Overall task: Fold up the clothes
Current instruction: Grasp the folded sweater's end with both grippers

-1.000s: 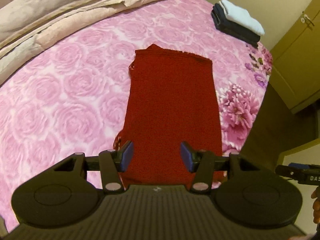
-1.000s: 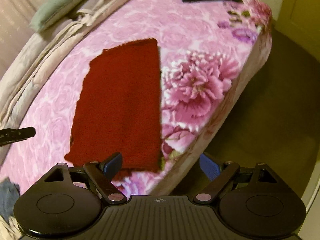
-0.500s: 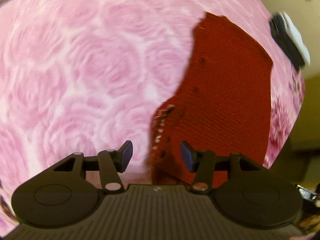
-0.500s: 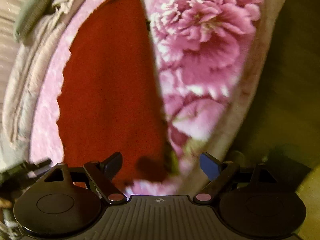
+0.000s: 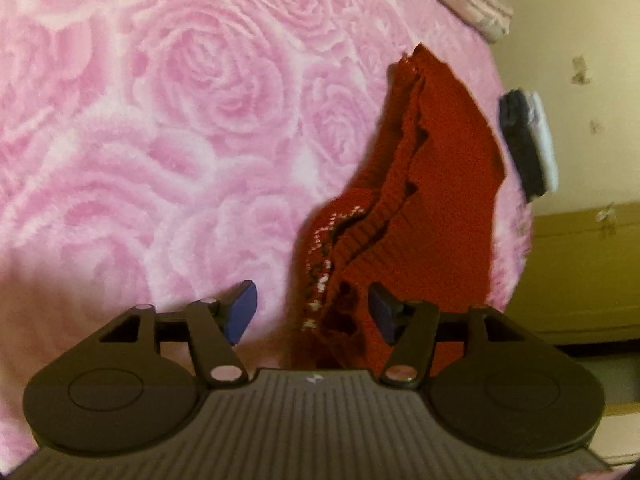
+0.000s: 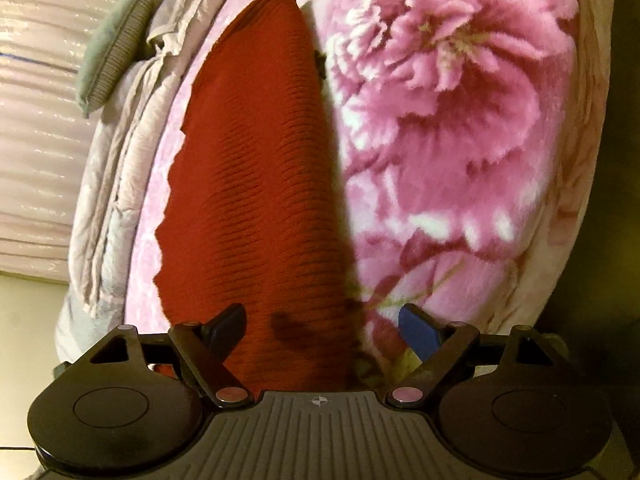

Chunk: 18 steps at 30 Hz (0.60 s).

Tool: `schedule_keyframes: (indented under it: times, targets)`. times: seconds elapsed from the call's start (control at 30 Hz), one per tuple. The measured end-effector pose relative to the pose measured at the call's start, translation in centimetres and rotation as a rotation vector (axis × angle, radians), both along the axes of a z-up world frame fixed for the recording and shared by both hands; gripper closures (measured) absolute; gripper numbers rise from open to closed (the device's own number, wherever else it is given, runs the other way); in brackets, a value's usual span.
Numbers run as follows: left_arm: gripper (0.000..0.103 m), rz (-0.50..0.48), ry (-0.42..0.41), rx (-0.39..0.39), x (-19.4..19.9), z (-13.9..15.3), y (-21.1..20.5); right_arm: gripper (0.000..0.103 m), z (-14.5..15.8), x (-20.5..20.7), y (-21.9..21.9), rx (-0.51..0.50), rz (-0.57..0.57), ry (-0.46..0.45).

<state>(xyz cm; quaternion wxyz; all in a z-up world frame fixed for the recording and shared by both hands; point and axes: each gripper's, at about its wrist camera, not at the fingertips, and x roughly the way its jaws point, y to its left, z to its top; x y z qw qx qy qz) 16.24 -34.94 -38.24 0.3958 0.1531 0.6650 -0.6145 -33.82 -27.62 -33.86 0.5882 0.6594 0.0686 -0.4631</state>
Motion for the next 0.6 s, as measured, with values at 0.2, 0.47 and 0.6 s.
schedule_keyframes:
  times: [0.2, 0.47, 0.6]
  targets:
    - [0.050, -0.106, 0.097, 0.064, -1.8, -1.4, -0.3, 0.016, -0.7, 1.8, 0.3, 0.016, 0.068, -0.062]
    - [0.071, -0.103, 0.156, 0.083, -1.7, -2.5, -1.6, 0.030, -2.2, 2.3, -1.5, 0.020, 0.133, -0.140]
    - [0.082, -0.127, 0.165, 0.098, -1.9, -3.2, -2.3, 0.070, -2.9, 2.4, -1.3, 0.061, 0.151, -0.172]
